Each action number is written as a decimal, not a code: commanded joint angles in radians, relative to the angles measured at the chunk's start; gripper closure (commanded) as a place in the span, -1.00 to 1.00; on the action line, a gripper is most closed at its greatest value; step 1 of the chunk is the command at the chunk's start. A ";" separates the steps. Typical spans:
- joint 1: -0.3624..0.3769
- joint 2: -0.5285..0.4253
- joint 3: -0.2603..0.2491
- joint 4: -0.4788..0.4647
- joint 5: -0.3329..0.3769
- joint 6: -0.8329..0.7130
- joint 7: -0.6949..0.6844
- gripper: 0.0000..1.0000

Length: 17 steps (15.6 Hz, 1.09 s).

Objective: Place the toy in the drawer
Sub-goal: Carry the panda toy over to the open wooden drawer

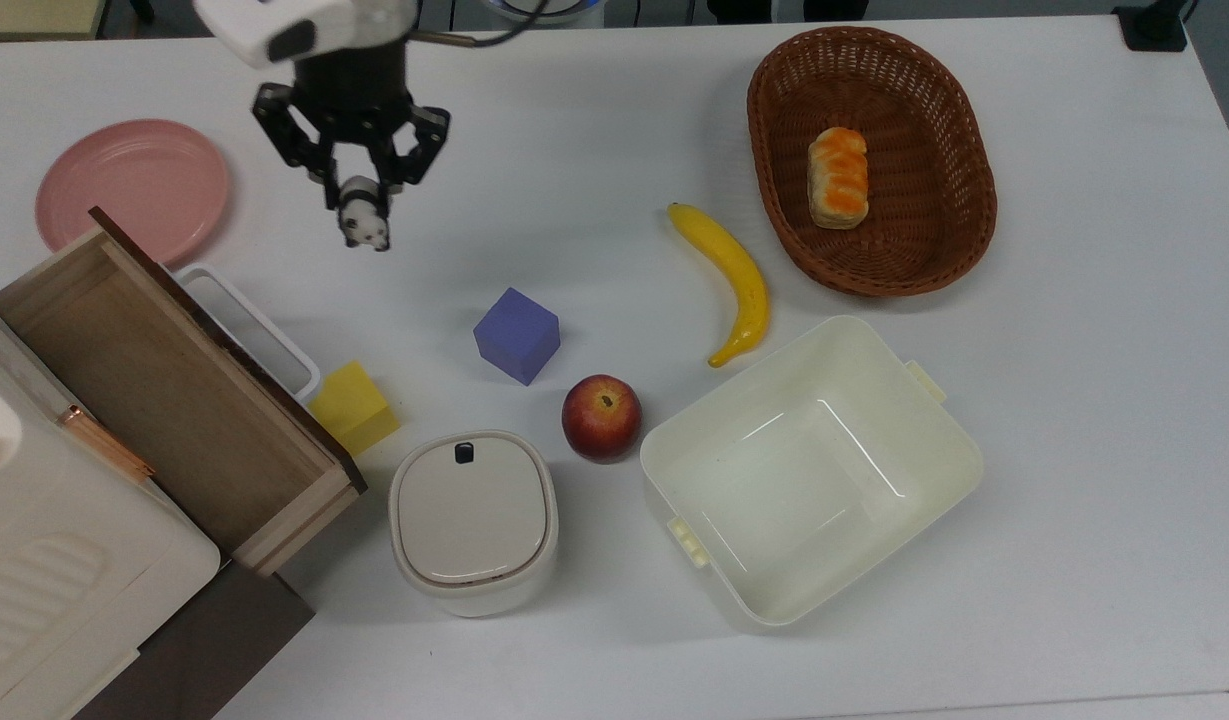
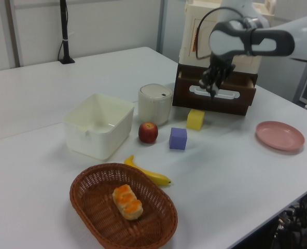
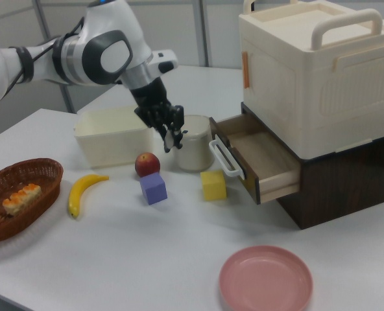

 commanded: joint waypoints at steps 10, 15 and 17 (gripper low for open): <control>-0.141 0.168 -0.054 0.220 0.185 0.078 0.011 0.65; -0.167 0.195 -0.080 0.220 0.236 0.159 0.008 0.65; -0.174 0.202 -0.083 0.220 0.244 0.196 0.011 0.65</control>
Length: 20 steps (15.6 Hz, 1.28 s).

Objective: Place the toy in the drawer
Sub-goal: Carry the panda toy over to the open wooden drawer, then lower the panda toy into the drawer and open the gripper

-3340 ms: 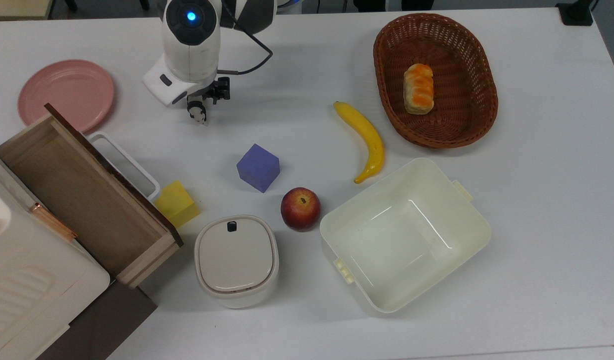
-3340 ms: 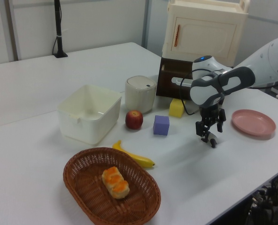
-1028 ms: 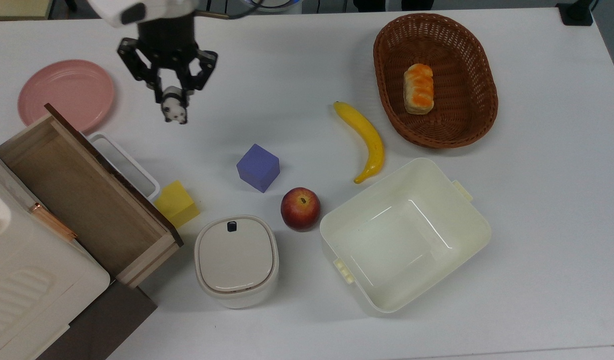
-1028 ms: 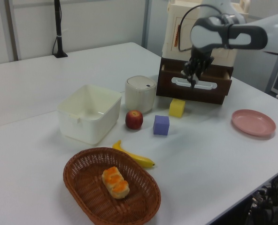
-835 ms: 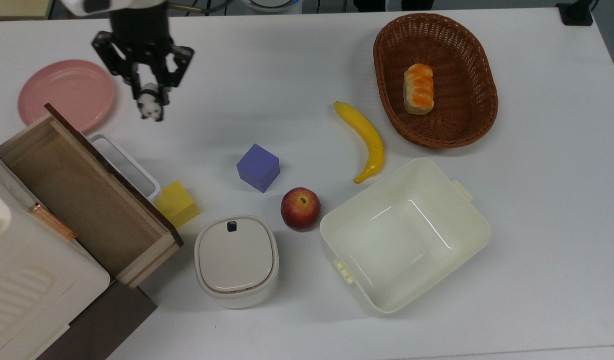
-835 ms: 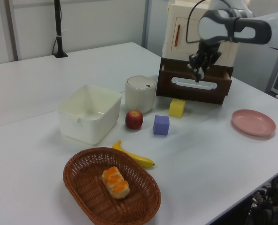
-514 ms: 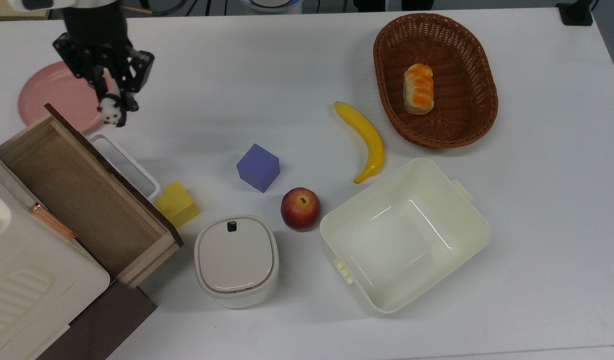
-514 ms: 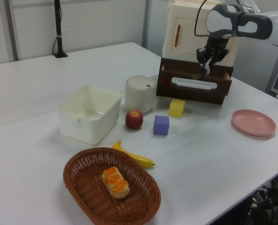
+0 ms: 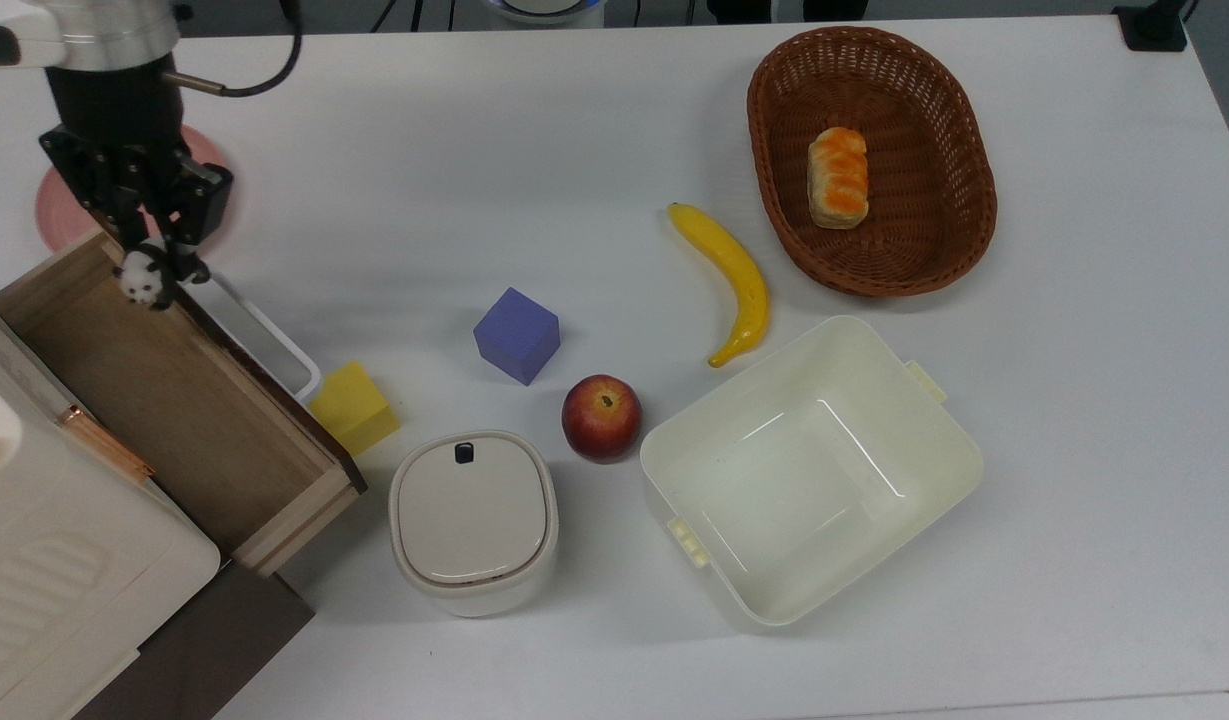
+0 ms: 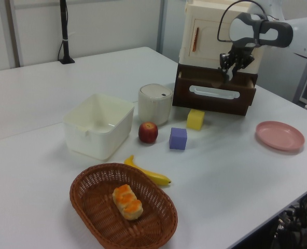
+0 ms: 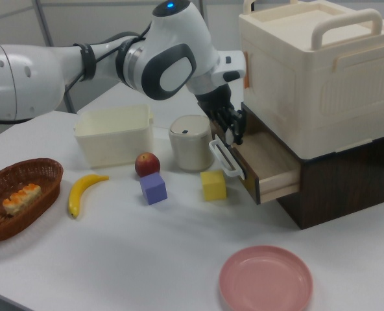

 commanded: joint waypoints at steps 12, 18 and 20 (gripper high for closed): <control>-0.043 0.080 -0.033 0.014 0.067 0.105 -0.003 0.65; -0.043 0.080 -0.032 0.008 0.062 0.105 -0.006 0.46; -0.043 0.081 -0.030 0.006 0.064 0.105 0.000 -0.02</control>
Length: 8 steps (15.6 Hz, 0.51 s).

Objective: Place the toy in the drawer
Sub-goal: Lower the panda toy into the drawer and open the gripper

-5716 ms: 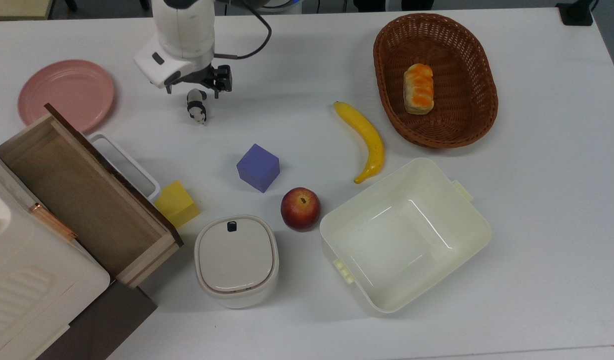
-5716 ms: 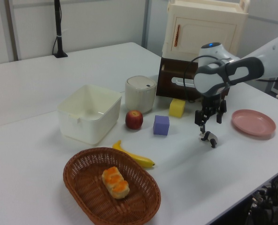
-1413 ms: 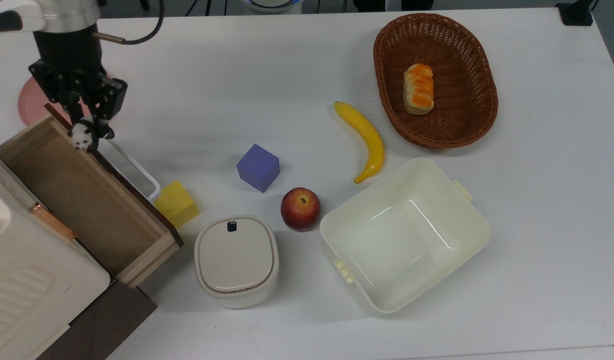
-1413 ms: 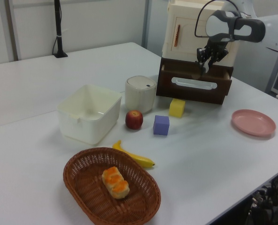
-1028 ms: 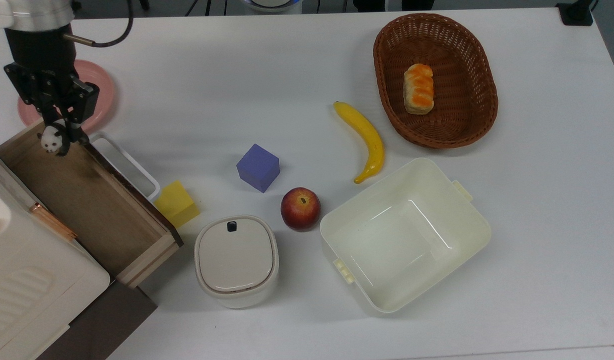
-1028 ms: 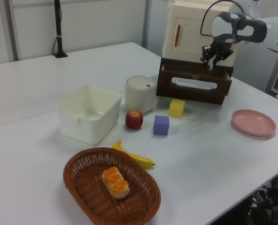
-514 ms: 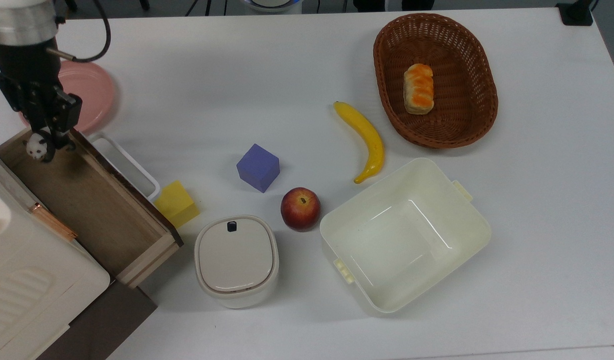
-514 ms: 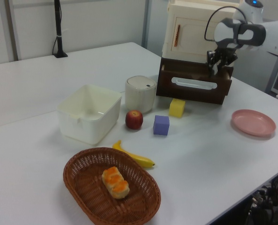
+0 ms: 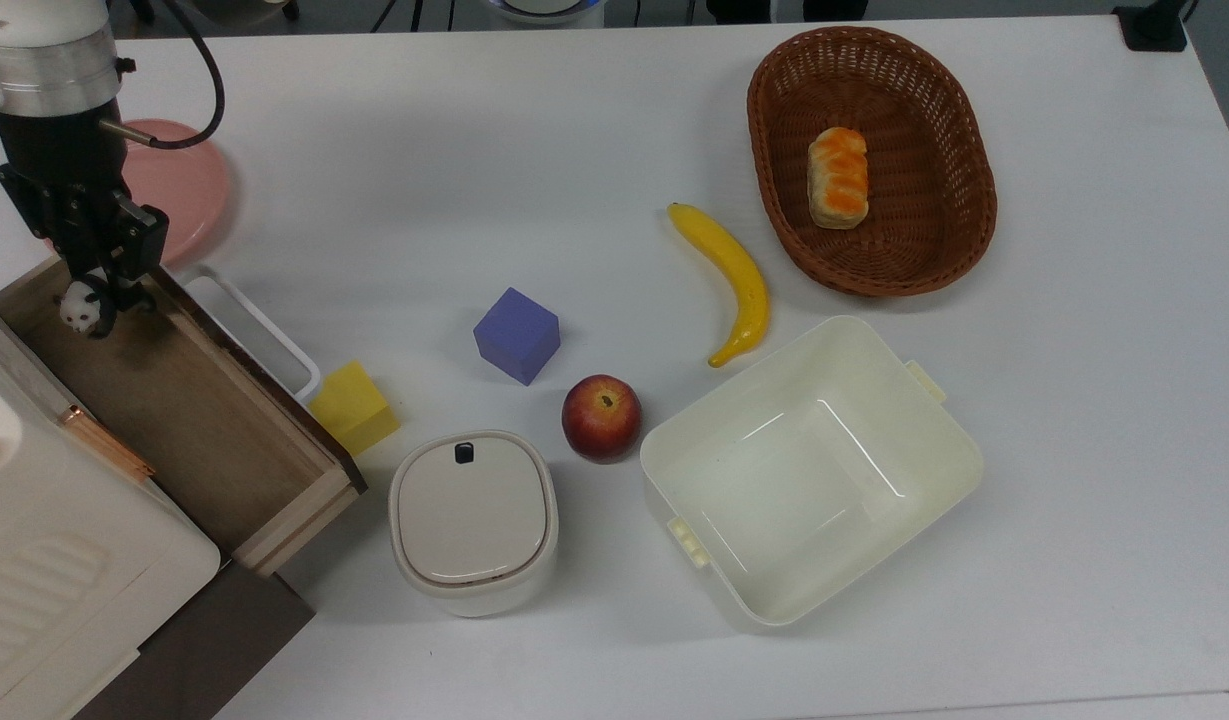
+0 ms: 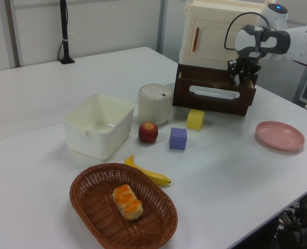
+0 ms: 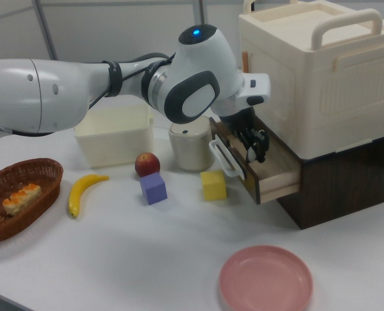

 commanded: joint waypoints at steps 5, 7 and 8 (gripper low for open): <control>0.011 0.005 -0.004 0.003 0.013 0.010 0.002 -0.38; 0.015 0.003 -0.001 0.003 0.013 0.009 0.002 -0.55; 0.021 -0.001 0.000 -0.001 0.013 0.003 0.005 -0.68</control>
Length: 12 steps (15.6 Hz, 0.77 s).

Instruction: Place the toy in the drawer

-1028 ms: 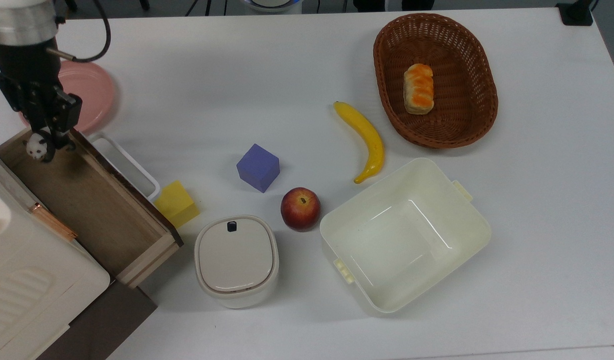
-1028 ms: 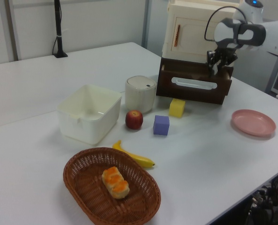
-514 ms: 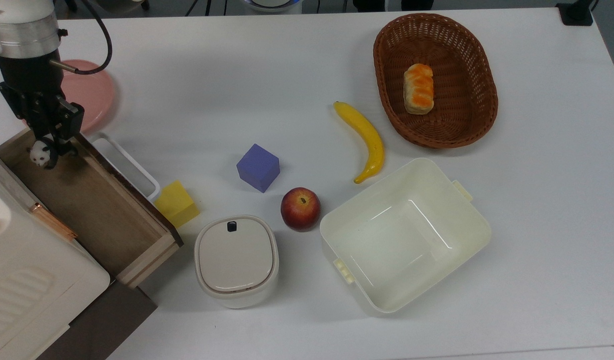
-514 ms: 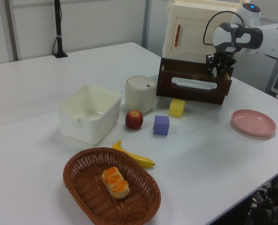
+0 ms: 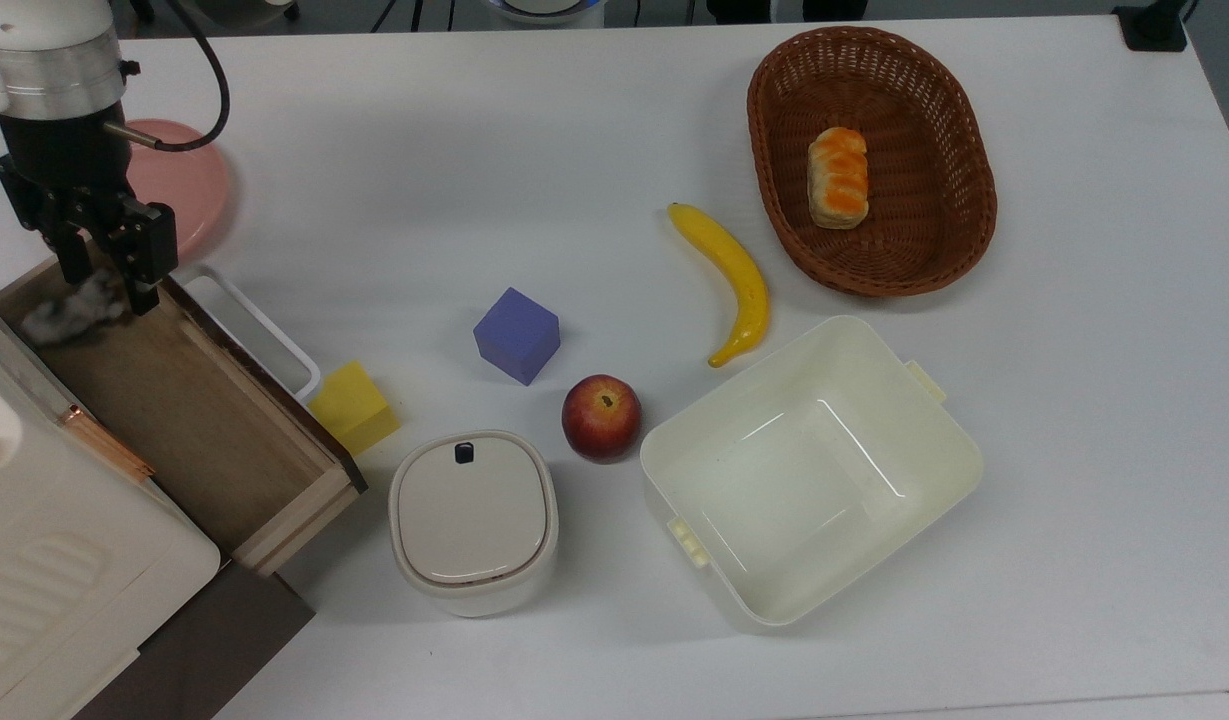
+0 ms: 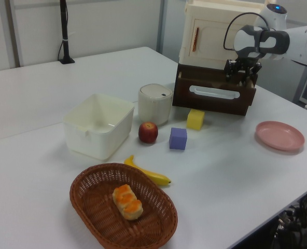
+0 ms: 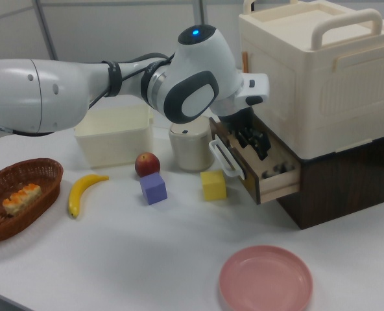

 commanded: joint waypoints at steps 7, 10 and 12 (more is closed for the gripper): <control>0.121 -0.174 0.065 -0.010 0.015 -0.235 0.017 -0.76; 0.127 -0.228 0.147 -0.010 0.015 -0.356 0.020 -0.76; 0.141 -0.240 0.171 -0.012 0.016 -0.402 0.020 -0.76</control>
